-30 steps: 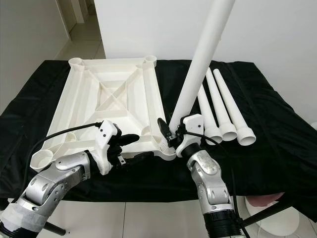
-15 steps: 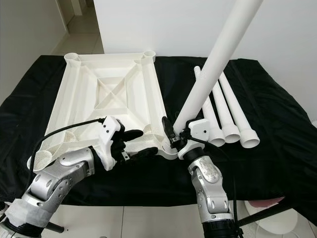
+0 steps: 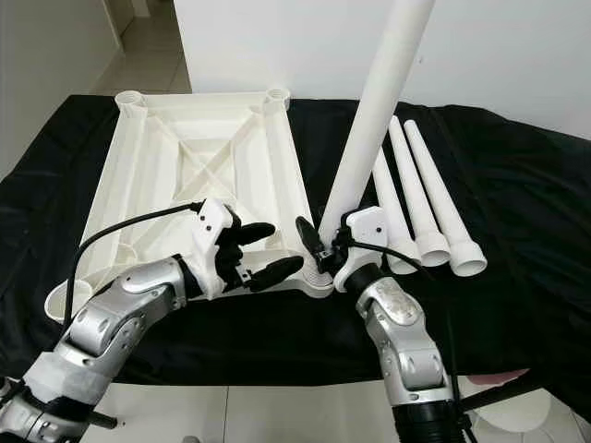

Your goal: Building children table

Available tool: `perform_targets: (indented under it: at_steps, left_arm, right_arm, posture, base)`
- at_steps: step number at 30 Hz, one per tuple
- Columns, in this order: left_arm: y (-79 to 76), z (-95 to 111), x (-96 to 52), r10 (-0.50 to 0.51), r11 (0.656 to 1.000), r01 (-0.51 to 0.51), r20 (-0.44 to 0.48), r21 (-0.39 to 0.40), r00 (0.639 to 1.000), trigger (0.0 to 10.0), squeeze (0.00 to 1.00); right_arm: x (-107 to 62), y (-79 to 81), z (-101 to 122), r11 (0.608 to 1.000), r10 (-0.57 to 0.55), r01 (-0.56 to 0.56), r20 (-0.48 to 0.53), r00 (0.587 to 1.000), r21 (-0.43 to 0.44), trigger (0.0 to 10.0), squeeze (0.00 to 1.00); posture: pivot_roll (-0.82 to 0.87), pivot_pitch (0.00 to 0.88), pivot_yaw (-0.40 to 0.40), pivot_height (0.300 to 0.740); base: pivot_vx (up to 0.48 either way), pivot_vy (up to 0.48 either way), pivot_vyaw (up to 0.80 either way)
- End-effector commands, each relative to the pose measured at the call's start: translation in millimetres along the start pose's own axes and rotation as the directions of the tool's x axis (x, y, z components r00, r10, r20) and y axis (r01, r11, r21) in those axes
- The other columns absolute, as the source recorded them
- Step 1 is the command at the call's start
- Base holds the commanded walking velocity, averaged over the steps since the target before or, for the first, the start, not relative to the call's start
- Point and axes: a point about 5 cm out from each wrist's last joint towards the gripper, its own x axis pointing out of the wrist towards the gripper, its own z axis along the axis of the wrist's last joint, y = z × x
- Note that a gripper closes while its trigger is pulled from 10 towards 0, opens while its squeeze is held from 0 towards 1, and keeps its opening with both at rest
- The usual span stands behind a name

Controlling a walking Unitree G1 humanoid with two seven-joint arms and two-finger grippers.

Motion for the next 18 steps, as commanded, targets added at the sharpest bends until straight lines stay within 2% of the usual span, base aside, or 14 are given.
perform_targets:
  at_steps: [1, 2, 3, 7, 11, 12, 13, 14, 18]
  left_arm:
    - [-2.5, 1.9, -1.6, -0.080, 0.997, 0.080, 0.010, -0.015, 0.997, 10.0, 0.00]
    - [-0.2, 9.0, -0.2, -0.098, 0.995, 0.099, 0.025, -0.016, 0.995, 10.0, 0.00]
    - [3.0, 19.9, 1.2, -0.126, 0.992, 0.127, 0.049, -0.020, 0.991, 10.0, 1.00]
    - [6.3, 46.1, 4.8, -0.201, 0.980, 0.200, 0.095, 0.019, 0.975, 10.0, 1.00]
    - [6.6, 53.3, 7.1, -0.214, 0.977, 0.213, 0.114, 0.024, 0.970, 10.0, 1.00]
    - [6.9, 57.3, 8.8, -0.221, 0.975, 0.219, 0.119, 0.032, 0.968, 10.0, 0.92]
    - [6.6, 62.2, 10.2, -0.237, 0.971, 0.235, 0.129, 0.035, 0.963, 10.0, 0.00]
    - [6.6, 62.2, 10.2, -0.237, 0.971, 0.235, 0.129, 0.035, 0.963, 10.0, 0.00]
    - [4.8, 84.5, 13.8, -0.298, 0.954, 0.295, 0.177, 0.048, 0.938, 10.0, 0.00]
  right_arm:
    - [-0.6, 0.8, 7.1, 1.000, 0.019, -0.020, 0.026, 0.999, 0.005, 10.0, 0.00]
    - [0.4, -0.9, 10.4, 0.999, 0.037, -0.037, 0.020, 0.999, 0.001, 10.0, 0.00]
    - [1.9, -3.5, 15.4, 0.997, 0.072, -0.071, 0.014, 0.997, -0.017, 10.0, 0.00]
    - [6.3, -10.8, 26.9, 0.987, 0.146, -0.146, -0.008, 0.989, -0.073, 10.0, 0.00]
    - [6.7, -10.8, 27.6, 0.980, 0.175, -0.176, -0.025, 0.984, -0.089, 10.0, 0.00]
    - [6.7, -10.5, 27.7, 0.975, 0.196, -0.199, -0.037, 0.980, -0.098, 10.0, 0.00]
    - [6.6, -10.2, 27.1, 0.969, 0.218, -0.223, -0.054, 0.974, -0.103, 10.0, 0.00]
    - [6.6, -10.2, 27.1, 0.969, 0.218, -0.223, -0.054, 0.974, -0.103, 10.0, 0.00]
    - [5.5, -8.5, 25.3, 0.950, 0.279, -0.291, -0.115, 0.953, -0.113, 10.0, 0.00]
  posture:
    - [0.05, 0.100, -0.030, 0.740]
    - [0.06, 0.100, -0.035, 0.740]
    - [0.06, 0.097, -0.037, 0.740]
    - [0.06, 0.097, -0.037, 0.740]
    - [0.06, 0.095, -0.038, 0.740]
    - [0.06, 0.093, -0.041, 0.740]
    - [0.06, 0.093, -0.044, 0.740]
    - [0.06, 0.093, -0.044, 0.740]
    - [0.07, 0.092, -0.042, 0.740]
  base:
    - [0.000, 0.000, 0.00]
    - [0.000, 0.000, 0.00]
    - [0.000, 0.000, 0.00]
    - [0.000, 0.000, 0.00]
    - [0.000, 0.000, 0.00]
    - [0.000, 0.000, 0.00]
    - [0.000, 0.000, 0.00]
    - [0.000, 0.000, 0.00]
    - [0.000, 0.000, 0.00]
